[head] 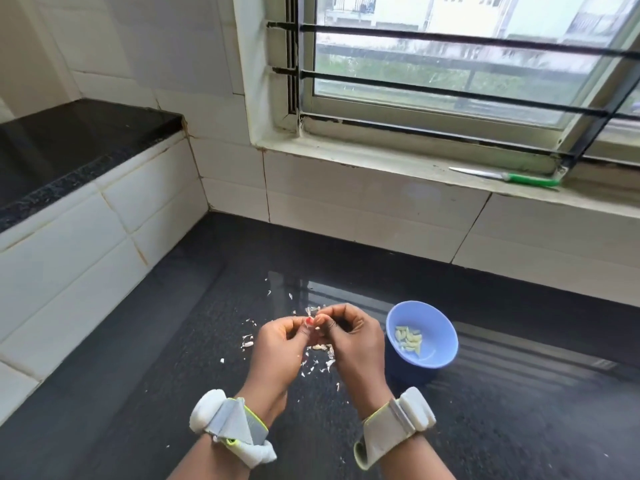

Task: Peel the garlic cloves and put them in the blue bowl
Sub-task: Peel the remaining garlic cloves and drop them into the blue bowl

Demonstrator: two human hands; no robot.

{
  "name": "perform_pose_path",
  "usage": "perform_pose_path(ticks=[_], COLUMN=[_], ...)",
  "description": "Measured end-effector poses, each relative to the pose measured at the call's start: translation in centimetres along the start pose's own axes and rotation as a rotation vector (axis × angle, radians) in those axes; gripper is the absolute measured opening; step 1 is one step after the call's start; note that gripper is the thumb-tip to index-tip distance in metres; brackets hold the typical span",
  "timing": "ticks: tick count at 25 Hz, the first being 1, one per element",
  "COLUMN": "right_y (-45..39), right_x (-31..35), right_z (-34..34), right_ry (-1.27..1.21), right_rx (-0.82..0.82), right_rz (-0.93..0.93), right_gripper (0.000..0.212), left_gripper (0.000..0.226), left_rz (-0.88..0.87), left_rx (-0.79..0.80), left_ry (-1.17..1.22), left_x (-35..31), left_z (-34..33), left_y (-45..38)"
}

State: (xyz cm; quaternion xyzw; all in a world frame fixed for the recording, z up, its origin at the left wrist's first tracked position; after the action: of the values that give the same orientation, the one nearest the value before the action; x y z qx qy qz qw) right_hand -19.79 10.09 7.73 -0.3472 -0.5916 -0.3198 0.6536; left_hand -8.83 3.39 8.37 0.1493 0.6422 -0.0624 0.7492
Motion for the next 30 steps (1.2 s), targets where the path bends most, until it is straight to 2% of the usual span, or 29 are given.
perform_pose_path(ticks=[1, 3, 6, 11, 15, 17, 22, 24, 27, 30], right_y=[-0.1, -0.5, -1.1, -0.8, -0.9, -0.9, -1.2, -1.5, -2.0, -2.4], right_x=[-0.2, -0.8, -1.8, -1.1, -1.6, -1.8, -2.5, -2.4, -2.6, -2.8], right_z=[0.1, 0.1, 0.0, 0.1, -0.4, -0.6, -1.3, -1.2, -0.9, -0.4], right_ry=[0.003, -0.019, -0.010, 0.006, -0.214, -0.327, -0.473, -0.487, -0.403, -0.263], right_rx=[-0.004, 0.046, 0.168, 0.156, 0.126, 0.150, 0.236, 0.279, 0.338, 0.401], right_rz=[0.011, -0.020, -0.021, 0.086, -0.065, -0.156, -0.282, -0.312, -0.340, -0.310], right_gripper=[0.014, 0.013, 0.014, 0.006, 0.010, 0.012, 0.024, 0.022, 0.010, 0.012], left_gripper=[0.017, 0.017, 0.017, 0.016, 0.018, 0.018, 0.017, 0.017, 0.019, 0.020], left_rz=[0.093, 0.159, 0.098, 0.128, 0.212, 0.198, 0.035, -0.010, 0.017, 0.012], left_rx=[-0.004, -0.046, -0.105, -0.095, -0.064, -0.033, 0.051, 0.109, 0.229, 0.351], left_ry=[0.094, 0.149, 0.115, 0.194, 0.310, 0.316, 0.203, 0.137, 0.011, -0.163], left_x=[0.6, 1.2, 1.0, 1.2, 1.5, 1.2, -0.2, -0.8, -0.3, 0.3], left_z=[-0.5, -0.8, -0.4, -0.5, -0.8, -0.9, -0.4, -0.2, 0.0, 0.4], left_y=[0.3, 0.4, 0.0, -0.1, -0.8, -1.1, -2.1, -2.4, -3.6, -4.8])
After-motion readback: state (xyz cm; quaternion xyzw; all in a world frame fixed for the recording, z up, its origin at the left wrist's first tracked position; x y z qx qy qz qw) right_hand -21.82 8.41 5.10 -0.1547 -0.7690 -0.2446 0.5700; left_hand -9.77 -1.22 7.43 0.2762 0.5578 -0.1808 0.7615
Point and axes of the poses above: each hand's wrist, its own y-axis away from the middle knuckle, its own z-axis out of the back of the hand, x = y × z, the point moved 5 cm from there along -y, towards the middle knuckle, and after that the axes turned 11 degrees about -x, right-handed, at the moved point
